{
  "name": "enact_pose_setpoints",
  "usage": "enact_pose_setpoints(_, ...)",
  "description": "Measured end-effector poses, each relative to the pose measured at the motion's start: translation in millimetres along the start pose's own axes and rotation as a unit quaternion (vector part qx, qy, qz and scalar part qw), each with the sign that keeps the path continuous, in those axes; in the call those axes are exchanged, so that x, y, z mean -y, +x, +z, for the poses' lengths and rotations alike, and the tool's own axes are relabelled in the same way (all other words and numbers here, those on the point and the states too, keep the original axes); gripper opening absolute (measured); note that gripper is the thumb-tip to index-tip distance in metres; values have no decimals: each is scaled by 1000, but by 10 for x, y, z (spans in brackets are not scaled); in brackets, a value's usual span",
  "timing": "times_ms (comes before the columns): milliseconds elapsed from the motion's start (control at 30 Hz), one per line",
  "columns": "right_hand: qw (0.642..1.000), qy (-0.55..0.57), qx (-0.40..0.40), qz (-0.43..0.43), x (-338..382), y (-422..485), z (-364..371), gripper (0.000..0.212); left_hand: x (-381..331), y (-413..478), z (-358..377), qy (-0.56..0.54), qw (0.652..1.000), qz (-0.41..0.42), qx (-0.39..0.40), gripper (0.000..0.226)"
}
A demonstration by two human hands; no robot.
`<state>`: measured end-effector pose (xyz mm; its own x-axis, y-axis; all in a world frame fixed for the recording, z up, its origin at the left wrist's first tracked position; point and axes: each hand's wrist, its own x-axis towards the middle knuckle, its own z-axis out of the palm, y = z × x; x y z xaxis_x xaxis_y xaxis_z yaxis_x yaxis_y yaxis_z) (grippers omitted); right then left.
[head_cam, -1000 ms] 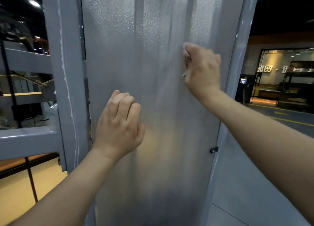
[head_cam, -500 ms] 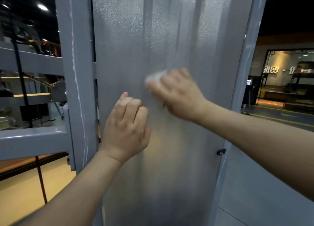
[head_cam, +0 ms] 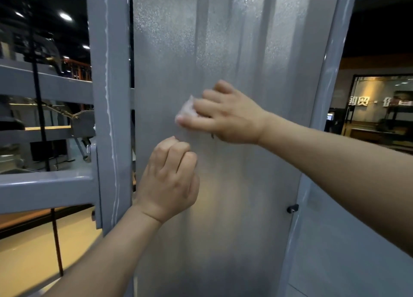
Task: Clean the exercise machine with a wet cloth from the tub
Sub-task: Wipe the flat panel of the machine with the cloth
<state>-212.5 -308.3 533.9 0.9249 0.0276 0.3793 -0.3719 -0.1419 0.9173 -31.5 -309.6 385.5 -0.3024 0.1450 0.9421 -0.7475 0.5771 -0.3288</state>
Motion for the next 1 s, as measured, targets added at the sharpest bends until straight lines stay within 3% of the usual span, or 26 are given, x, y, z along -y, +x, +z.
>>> enact_pose_setpoints(33, 998, -25, -20, 53, -154, 62, 19, 45, 3, 1, -3, -7, 1000, -2, -6, 10)
enact_pose_setpoints(100, 969, -18, -60, 240, -299, 197, 10, 41, -1, -8, -16, -13, 1000, -12, -16, 9)
enact_pose_setpoints(167, 946, 24, -73, 314, -87, 253, 25, 34, -6, -19, -32, -11, 1000, -21, -16, 8)
enact_pose_setpoints(200, 951, 48, -63, 298, 124, 205, 56, 35, -4, -29, -36, -10, 1000, -25, -12, 9)
enact_pose_setpoints(333, 990, 101, 20, 101, 971, -499, 80, 38, -81, -190, -102, -25, 998, -58, 10, 17)
enact_pose_setpoints(467, 993, 84, 55, 61, 1105, -994, -95, 40, -259, -416, -212, -39, 991, -105, 80, 23)
enact_pose_setpoints(567, 979, 54, 19, 197, 782, -897, -163, 38, -360, -511, -243, -12, 984, -118, 134, 40)
enact_pose_setpoints(633, 939, 51, -11, 341, 541, -735, -135, 41, -401, -532, -241, 1, 980, -126, 152, 47)
enact_pose_setpoints(700, 905, 64, -18, 420, 561, -617, -55, 44, -418, -564, -239, 1, 977, -135, 165, 47)
enact_pose_setpoints(767, 923, 75, -5, 377, 886, -639, 46, 48, -414, -609, -241, -2, 976, -137, 167, 45)
enact_pose_setpoints(900, 986, 88, 43, 132, 1549, -1131, 58, 46, -390, -688, -235, 7, 979, -123, 165, 41)
enact_pose_setpoints(933, 989, 81, 60, 106, 1531, -1237, 20, 43, -388, -692, -226, 11, 979, -123, 162, 41)
enact_pose_setpoints(1000, 987, 48, 76, 134, 1334, -1345, -35, 36, -401, -692, -212, 14, 979, -127, 158, 41)
